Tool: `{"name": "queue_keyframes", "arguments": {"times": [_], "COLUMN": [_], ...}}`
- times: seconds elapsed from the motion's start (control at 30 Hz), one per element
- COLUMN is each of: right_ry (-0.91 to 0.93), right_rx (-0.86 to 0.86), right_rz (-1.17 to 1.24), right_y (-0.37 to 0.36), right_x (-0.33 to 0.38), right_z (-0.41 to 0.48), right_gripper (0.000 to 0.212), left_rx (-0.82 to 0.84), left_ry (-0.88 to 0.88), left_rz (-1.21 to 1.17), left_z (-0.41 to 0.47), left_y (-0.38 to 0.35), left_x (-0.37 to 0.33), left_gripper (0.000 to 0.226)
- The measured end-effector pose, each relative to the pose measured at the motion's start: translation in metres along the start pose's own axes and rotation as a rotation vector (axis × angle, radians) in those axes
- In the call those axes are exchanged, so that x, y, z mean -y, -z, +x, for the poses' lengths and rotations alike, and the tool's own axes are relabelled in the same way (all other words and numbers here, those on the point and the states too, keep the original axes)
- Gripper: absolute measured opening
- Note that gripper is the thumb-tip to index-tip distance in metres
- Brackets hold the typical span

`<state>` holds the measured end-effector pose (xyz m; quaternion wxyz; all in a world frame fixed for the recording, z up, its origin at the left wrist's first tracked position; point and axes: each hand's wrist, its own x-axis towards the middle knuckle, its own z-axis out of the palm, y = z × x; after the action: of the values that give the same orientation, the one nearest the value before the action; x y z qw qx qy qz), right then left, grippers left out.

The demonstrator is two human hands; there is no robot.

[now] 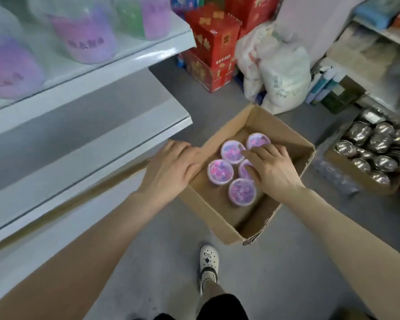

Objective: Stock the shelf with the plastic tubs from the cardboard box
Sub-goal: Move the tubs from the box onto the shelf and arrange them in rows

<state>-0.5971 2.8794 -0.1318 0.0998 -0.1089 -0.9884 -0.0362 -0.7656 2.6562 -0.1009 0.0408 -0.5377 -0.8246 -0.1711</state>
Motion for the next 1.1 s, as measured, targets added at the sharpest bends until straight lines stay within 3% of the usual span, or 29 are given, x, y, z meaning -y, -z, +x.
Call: {"name": "queue_keyframes", "arguments": {"times": [0.13,0.27,0.4,0.63,0.77,0.87,1.1], "right_ry": [-0.186,-0.418,-0.522,-0.686,-0.719,-0.733,-0.846], "right_rx": [0.169,0.461,0.64,0.786,0.86,0.872,0.825], "right_rz": [0.075,0.146,0.161,0.197,0.288,0.324,0.543], "right_y": [-0.07,-0.137,-0.191,-0.255,-0.273,-0.279,-0.281], "right_x": [-0.045,-0.062,-0.069,-0.085,-0.087,-0.084,-0.084], "right_z": [-0.025,-0.044,-0.052,-0.05,-0.053,-0.053,-0.051], "right_gripper": [0.035,0.051,0.044,0.032,0.032,0.028,0.029], "left_rx": [0.11,0.244,0.405,0.539,0.576,0.608,0.599], "left_ry": [0.025,0.062,0.118,0.206,0.398,0.559,0.702], "left_rz": [-0.039,-0.042,-0.024,0.002,-0.066,-0.131,-0.187], "left_z": [0.033,0.051,0.058,0.069,0.077,0.084,0.093], "left_y": [-0.077,-0.147,-0.206,-0.282,-0.314,-0.333,-0.342], "left_x": [-0.015,-0.015,-0.002,0.019,0.024,0.027,0.03], "left_gripper": [0.031,0.037,0.045,0.046,0.042,0.034,0.024]}}
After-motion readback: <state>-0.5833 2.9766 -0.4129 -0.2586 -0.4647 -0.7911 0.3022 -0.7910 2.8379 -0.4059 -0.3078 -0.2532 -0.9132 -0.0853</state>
